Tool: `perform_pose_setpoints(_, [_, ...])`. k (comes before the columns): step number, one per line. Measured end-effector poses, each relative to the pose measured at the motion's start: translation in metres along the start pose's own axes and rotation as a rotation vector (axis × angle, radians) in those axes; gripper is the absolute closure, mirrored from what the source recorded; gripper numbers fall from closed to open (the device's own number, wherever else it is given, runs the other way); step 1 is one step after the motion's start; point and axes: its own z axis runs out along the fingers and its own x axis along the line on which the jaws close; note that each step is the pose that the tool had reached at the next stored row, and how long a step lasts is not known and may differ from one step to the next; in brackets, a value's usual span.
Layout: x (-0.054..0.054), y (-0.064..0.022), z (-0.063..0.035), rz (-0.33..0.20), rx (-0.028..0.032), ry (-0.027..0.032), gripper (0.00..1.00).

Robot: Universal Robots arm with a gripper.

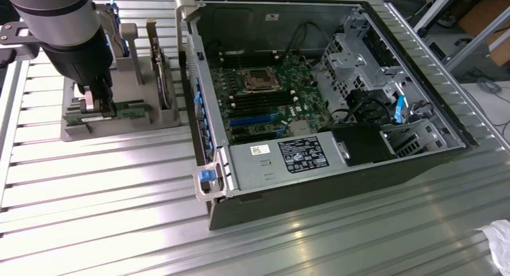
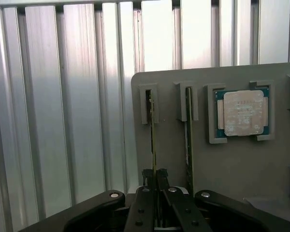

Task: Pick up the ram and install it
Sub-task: 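Pick up the ram and move it above insertion slot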

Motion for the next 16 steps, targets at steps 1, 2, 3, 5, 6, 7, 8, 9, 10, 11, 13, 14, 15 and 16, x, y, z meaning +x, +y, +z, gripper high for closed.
perform_pose_setpoints(1, [0.0,0.0,-0.0003,0.0,0.0,0.0,0.87])
perform_pose_setpoints(2, [0.0,0.0,-0.0013,0.0,-0.0001,0.0001,0.87])
perform_pose_setpoints(3, [0.0001,-0.0001,-0.0018,0.0,0.0,0.0,0.87])
perform_pose_setpoints(5, [0.0001,-0.0001,-0.0029,0.0,-0.0001,0.0001,0.87])
perform_pose_setpoints(6, [0.0001,-0.0001,-0.0035,0.0,-0.0001,0.0002,0.87])
perform_pose_setpoints(7, [0.0001,-0.0001,-0.004,0.0,-0.0001,0.0001,0.87])
perform_pose_setpoints(8, [0.0001,-0.0001,-0.0044,0.0,0.0,0.0,0.87])
perform_pose_setpoints(9, [0.0001,-0.0002,-0.0048,0.0,0.0,0.0,0.87])
perform_pose_setpoints(10, [0.0001,-0.0002,-0.0054,0.0,0.0,0.0001,0.87])
perform_pose_setpoints(11, [0.0001,-0.0002,-0.0057,0.0,0.0001,0.0,0.87])
perform_pose_setpoints(13, [0.0001,-0.0002,-0.0068,0.0,0.0,0.0001,0.87])
perform_pose_setpoints(14, [0.0001,-0.0002,-0.0077,0.0,0.0,0.0,0.87])
perform_pose_setpoints(15, [0.0001,-0.0003,-0.0085,0.0,0.0,0.0001,0.87])
perform_pose_setpoints(16, [0.0001,-0.0003,-0.0093,0.0,0.0,0.0,0.87])
